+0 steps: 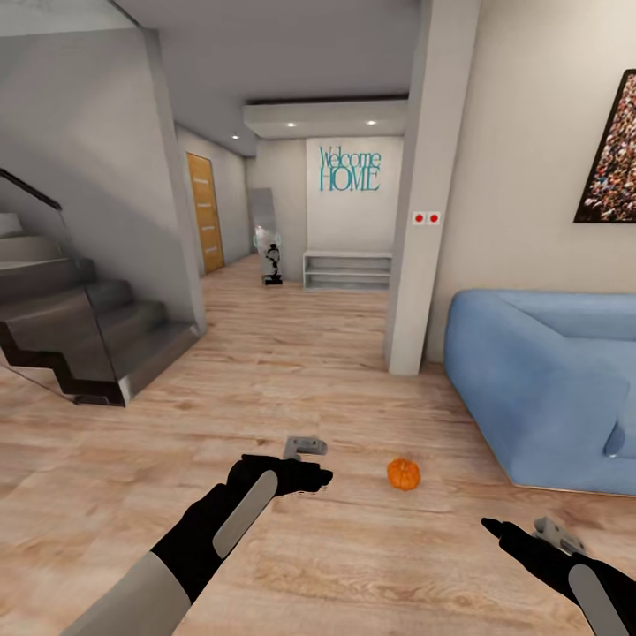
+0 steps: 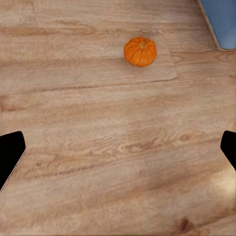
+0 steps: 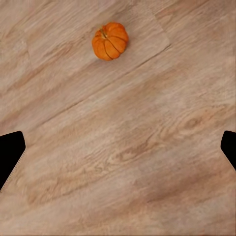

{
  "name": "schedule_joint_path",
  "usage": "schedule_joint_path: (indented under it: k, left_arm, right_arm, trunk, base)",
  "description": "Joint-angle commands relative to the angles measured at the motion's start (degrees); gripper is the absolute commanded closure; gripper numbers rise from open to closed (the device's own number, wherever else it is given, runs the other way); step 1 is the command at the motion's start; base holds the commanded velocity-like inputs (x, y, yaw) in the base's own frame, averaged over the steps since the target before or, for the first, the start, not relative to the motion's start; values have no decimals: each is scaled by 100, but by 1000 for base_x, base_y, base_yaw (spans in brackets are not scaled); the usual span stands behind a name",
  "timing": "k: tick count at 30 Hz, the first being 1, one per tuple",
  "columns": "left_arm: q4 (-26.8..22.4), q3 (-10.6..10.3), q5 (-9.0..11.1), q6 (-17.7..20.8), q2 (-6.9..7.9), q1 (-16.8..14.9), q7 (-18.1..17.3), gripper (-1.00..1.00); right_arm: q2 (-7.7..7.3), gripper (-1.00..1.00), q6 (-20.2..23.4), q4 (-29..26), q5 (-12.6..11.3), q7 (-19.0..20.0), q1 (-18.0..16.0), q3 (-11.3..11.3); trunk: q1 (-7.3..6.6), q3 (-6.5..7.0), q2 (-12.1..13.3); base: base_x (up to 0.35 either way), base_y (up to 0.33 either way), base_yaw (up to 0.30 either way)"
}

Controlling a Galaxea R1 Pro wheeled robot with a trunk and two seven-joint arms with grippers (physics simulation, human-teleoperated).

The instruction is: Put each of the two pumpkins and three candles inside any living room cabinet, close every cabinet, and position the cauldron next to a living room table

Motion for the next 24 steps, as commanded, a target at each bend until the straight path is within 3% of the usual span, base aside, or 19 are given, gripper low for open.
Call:
schedule_joint_path:
  k: [1,11,17,24]
  left_arm:
    - [-26,-5,66,12,7,-4,51,-100]
    - [-386,55,104,480,44,11,58,-100]
    - [-882,91,129,958,52,21,69,-100]
    - [-1140,105,141,1228,54,27,77,-100]
  right_arm:
    - [-1,-100,23,-4,-61,-49,-1,-1]
    - [7,-100,17,20,-59,-52,-3,7]
    - [6,-100,15,80,-59,-72,-3,8]
    - [-7,-100,12,567,-55,-83,-46,5]
  trunk:
    - [3,-7,-3]
    - [3,-7,-3]
    - [3,-7,-3]
    - [3,-7,-3]
  base:
    - [337,0,0]
    - [337,0,0]
    - [332,0,0]
    - [327,0,0]
